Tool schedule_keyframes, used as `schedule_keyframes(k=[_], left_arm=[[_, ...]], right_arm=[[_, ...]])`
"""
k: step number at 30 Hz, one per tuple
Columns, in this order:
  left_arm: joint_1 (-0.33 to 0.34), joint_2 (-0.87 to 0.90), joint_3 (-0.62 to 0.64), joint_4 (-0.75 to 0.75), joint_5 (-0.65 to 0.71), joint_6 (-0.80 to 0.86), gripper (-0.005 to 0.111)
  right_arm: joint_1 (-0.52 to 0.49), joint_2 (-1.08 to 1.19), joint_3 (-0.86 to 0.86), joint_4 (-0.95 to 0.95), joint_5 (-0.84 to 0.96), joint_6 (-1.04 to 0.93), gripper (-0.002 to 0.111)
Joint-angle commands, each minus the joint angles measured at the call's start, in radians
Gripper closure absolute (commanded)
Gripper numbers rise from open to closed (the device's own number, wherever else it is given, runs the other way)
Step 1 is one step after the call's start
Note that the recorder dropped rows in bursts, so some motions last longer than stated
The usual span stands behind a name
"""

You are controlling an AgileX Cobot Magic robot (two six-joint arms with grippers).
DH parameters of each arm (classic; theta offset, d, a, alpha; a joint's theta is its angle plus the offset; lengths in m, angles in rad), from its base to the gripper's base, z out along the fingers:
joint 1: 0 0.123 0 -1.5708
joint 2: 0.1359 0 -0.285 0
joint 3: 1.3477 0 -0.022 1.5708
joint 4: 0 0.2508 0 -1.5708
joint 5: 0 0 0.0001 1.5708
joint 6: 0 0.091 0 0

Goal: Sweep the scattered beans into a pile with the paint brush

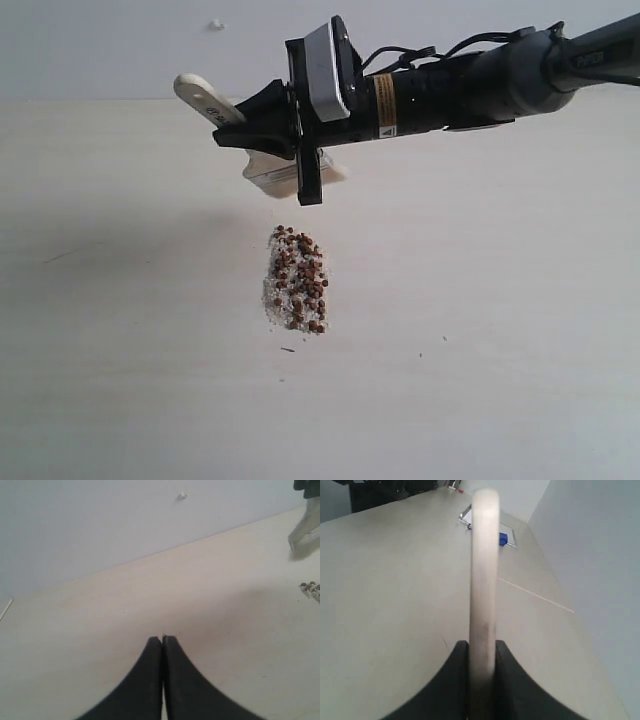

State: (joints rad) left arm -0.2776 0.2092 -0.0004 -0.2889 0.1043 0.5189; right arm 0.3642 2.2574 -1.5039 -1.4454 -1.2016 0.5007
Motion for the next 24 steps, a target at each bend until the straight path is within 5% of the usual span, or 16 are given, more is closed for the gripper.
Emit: schedule_keyframes(k=[1, 12, 24], left_arm=[[0.001, -0.003, 0.000, -0.003, -0.005, -0.002, 0.107], [0.001, -0.003, 0.000, -0.003, -0.005, -0.002, 0.107], [0.001, -0.003, 0.000, -0.003, -0.005, -0.002, 0.107]], right_arm=[[-0.004, 0.056, -0.054, 0.006, -0.019, 0.005, 0.108], [-0.004, 0.206, -0.121, 0.056, -0.019, -0.017, 0.108], [-0.004, 0.234, -0.121, 0.001, -0.019, 0.272, 0.108]])
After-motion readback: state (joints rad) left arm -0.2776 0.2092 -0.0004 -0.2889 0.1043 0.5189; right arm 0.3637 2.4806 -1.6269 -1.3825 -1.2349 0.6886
